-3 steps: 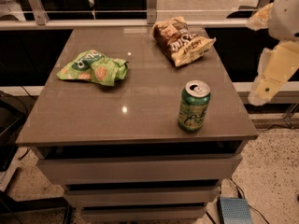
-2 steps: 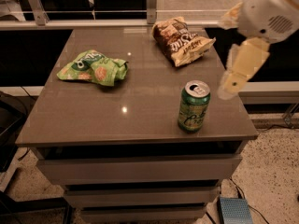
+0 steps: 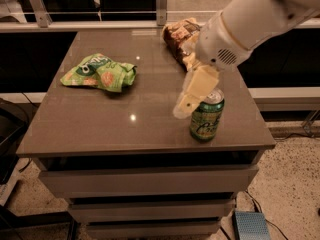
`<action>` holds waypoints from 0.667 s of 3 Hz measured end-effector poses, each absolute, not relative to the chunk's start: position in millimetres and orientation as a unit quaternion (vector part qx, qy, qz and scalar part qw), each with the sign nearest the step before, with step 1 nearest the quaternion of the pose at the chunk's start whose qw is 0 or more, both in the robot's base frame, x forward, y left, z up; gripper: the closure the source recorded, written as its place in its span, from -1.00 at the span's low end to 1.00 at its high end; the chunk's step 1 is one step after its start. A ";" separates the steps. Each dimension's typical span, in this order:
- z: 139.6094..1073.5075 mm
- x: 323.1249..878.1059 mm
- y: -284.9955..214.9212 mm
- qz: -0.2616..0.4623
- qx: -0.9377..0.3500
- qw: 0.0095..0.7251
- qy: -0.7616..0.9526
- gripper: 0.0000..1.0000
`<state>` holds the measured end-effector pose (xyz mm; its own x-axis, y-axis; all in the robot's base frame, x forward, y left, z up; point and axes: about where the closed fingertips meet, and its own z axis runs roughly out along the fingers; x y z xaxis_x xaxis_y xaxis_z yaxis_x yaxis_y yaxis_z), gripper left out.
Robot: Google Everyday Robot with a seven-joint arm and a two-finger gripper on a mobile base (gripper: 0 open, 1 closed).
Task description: Pick green rice chip bag
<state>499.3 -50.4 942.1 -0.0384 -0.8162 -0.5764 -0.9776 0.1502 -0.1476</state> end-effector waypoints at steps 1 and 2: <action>931.5 510.2 -9.3 0.177 -0.624 0.313 0.694 -1.00; 931.4 510.1 -9.2 0.177 -0.623 0.313 0.694 -1.00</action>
Offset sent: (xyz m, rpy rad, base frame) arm 0.0068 0.0316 -0.0109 0.0756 -0.0001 0.0081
